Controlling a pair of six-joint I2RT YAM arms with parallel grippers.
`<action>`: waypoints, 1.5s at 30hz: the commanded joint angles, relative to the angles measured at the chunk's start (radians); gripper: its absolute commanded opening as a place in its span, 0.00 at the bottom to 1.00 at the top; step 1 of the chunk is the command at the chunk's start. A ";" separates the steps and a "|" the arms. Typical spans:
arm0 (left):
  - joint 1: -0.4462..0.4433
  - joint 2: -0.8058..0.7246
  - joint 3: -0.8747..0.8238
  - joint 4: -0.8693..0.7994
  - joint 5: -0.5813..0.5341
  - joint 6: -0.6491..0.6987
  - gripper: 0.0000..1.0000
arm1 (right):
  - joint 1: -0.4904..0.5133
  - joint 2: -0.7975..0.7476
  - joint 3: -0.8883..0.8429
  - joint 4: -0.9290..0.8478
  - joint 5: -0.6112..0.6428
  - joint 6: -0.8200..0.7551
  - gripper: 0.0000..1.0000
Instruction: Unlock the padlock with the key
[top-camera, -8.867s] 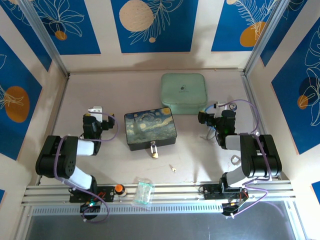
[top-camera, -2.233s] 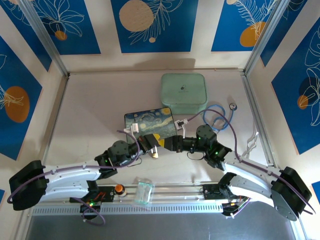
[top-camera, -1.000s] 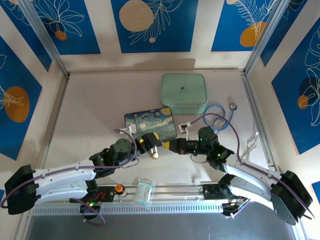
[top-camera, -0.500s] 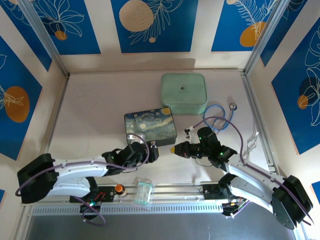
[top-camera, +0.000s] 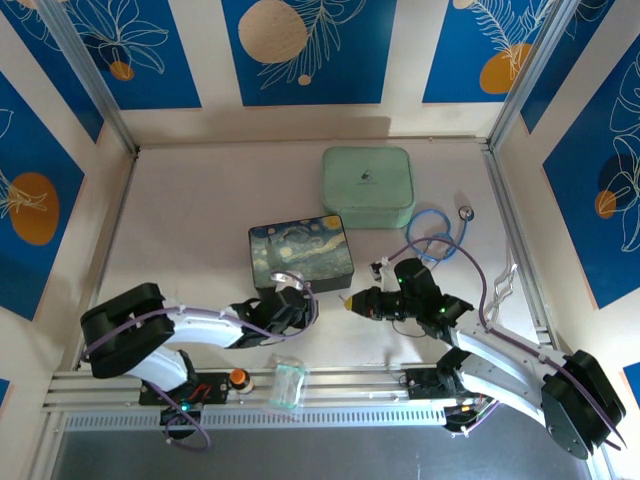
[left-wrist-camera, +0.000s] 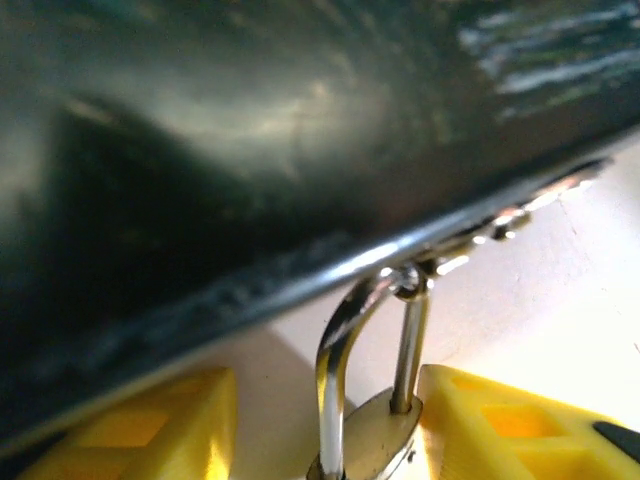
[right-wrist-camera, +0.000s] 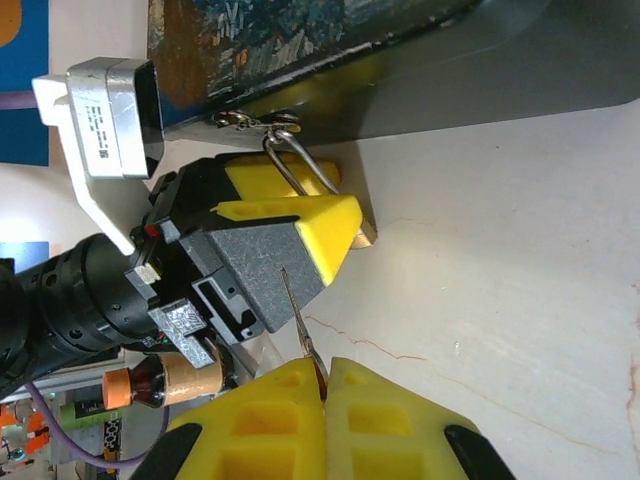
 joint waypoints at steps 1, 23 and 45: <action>-0.030 0.063 0.034 0.053 0.044 -0.040 0.43 | -0.004 0.010 -0.034 0.019 0.011 -0.003 0.00; -0.046 0.028 0.100 -0.106 -0.003 -0.176 0.20 | 0.068 0.164 -0.048 0.151 0.042 0.149 0.00; -0.031 -0.129 -0.056 0.118 -0.038 -0.580 0.00 | 0.081 0.399 -0.127 0.640 -0.170 0.489 0.00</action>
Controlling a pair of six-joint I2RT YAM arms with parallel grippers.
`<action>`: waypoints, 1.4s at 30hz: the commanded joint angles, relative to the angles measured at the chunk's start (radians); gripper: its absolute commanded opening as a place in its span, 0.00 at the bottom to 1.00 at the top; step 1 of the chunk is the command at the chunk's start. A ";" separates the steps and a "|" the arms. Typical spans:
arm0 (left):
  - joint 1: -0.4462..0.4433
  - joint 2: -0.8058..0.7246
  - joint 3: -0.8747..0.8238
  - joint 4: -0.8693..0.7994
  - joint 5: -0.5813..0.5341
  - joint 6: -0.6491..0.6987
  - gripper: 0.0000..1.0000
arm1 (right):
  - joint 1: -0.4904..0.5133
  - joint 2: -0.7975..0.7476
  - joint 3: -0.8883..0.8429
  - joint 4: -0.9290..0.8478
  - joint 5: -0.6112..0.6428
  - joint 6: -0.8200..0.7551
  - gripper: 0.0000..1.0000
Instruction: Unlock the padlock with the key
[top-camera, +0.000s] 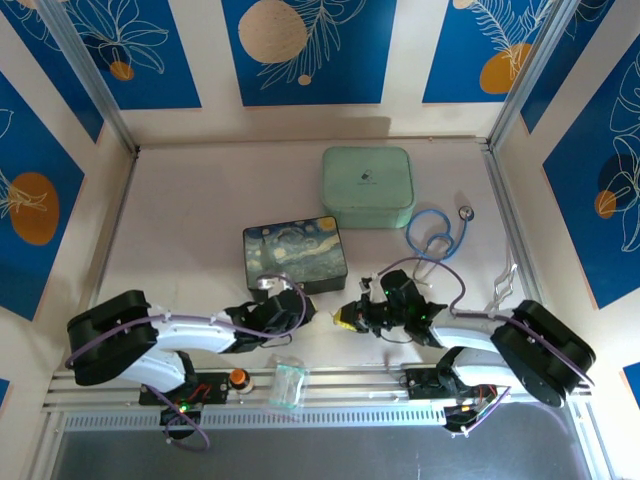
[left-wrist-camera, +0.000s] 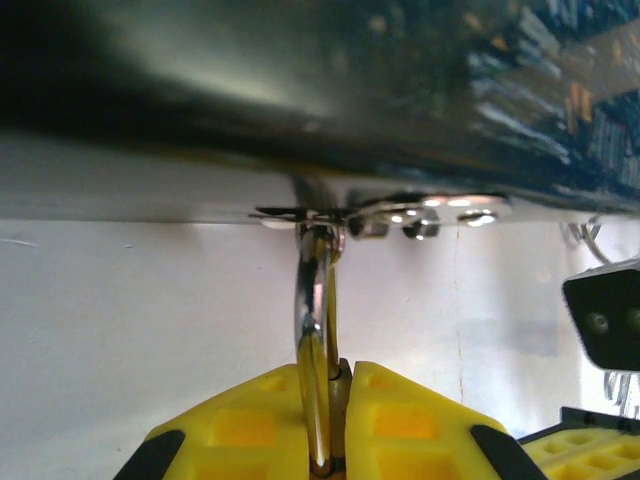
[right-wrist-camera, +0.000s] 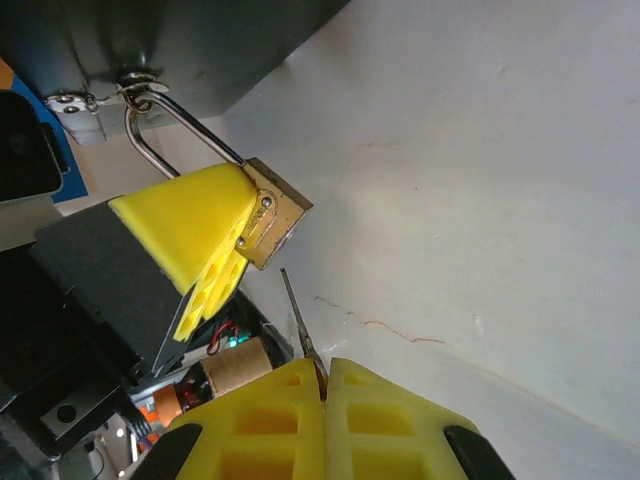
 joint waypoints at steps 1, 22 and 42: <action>0.008 -0.031 -0.025 0.111 -0.047 -0.088 0.00 | -0.002 0.068 -0.003 0.155 -0.089 0.092 0.00; 0.013 -0.055 -0.099 0.304 -0.066 -0.250 0.00 | -0.030 0.294 0.001 0.454 -0.189 0.173 0.00; 0.014 -0.028 -0.110 0.433 -0.013 -0.271 0.00 | -0.058 0.315 0.036 0.512 -0.225 0.167 0.00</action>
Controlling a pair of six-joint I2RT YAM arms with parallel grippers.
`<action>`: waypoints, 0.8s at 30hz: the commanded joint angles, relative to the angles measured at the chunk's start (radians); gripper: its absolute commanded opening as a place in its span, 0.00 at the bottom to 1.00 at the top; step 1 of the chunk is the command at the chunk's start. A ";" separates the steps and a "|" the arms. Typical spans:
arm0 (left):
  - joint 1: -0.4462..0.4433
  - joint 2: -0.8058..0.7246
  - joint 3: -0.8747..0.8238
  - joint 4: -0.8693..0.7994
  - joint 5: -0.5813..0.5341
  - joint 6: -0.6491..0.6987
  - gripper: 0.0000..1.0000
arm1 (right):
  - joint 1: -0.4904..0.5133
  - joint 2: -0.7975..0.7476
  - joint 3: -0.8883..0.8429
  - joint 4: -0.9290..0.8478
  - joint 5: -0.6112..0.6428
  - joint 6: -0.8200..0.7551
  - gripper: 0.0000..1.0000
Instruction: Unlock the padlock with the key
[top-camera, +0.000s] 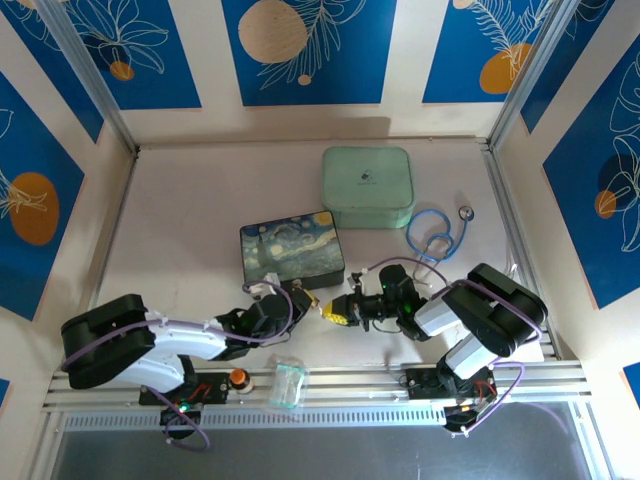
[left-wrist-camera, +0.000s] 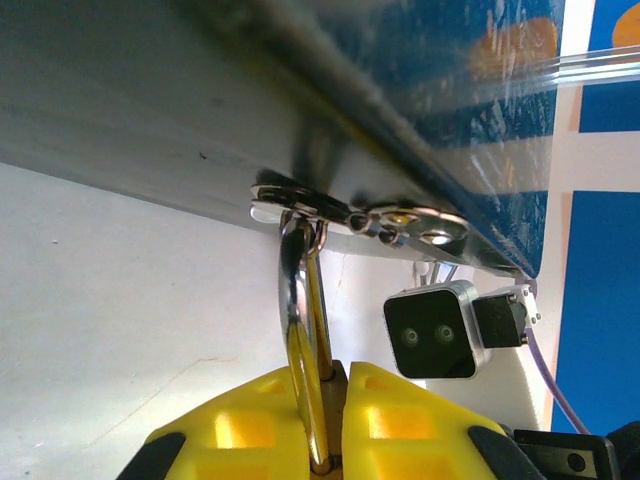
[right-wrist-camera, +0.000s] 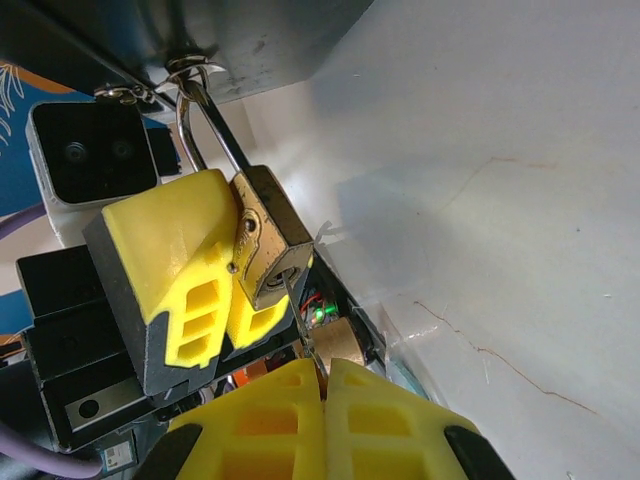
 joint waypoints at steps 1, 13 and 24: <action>0.004 0.007 0.005 0.144 0.025 -0.025 0.00 | -0.011 0.012 0.023 0.036 -0.036 -0.007 0.00; 0.004 0.018 0.017 0.167 0.065 -0.011 0.00 | -0.095 0.035 0.006 -0.001 -0.093 -0.050 0.00; 0.003 -0.011 0.030 0.092 0.046 0.033 0.00 | -0.084 0.059 0.016 0.010 -0.113 -0.025 0.00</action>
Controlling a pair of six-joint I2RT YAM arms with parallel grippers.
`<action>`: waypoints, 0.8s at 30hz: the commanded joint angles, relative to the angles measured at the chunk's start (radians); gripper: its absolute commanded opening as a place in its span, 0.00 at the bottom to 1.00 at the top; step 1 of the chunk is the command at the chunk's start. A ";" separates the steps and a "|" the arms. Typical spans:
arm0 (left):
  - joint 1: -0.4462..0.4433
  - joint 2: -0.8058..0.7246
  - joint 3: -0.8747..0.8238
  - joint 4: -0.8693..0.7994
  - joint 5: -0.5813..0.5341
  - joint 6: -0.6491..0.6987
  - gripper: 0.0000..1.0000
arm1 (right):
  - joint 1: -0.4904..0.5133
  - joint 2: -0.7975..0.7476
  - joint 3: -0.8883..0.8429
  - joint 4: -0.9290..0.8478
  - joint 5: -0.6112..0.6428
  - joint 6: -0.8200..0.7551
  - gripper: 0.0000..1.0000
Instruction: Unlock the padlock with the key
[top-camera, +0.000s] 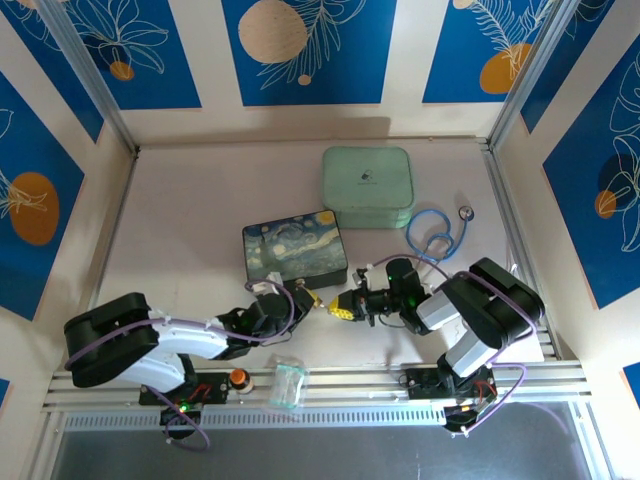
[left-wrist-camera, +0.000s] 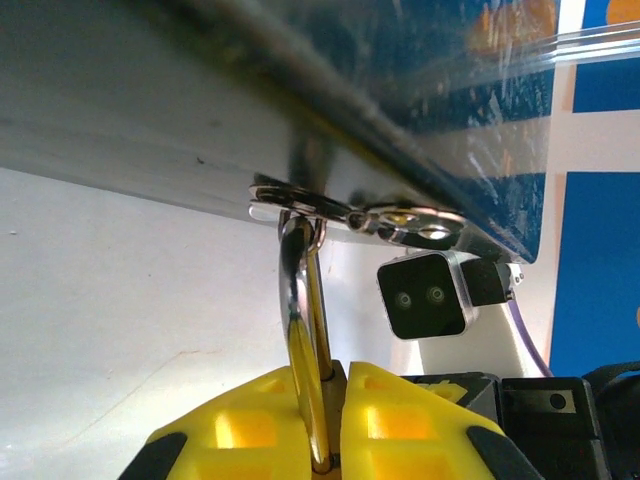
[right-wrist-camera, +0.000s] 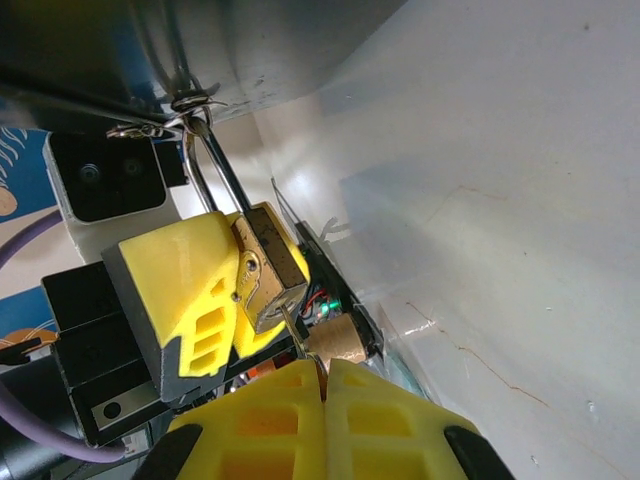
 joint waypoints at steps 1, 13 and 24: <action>-0.003 -0.027 0.030 0.058 0.001 0.013 0.00 | 0.026 0.017 -0.004 0.034 0.015 0.021 0.00; -0.006 0.001 0.044 0.096 -0.005 -0.001 0.00 | 0.066 0.092 0.015 0.152 0.078 0.111 0.00; -0.015 0.057 0.029 0.211 0.030 -0.026 0.00 | 0.070 0.169 0.041 0.237 0.090 0.150 0.00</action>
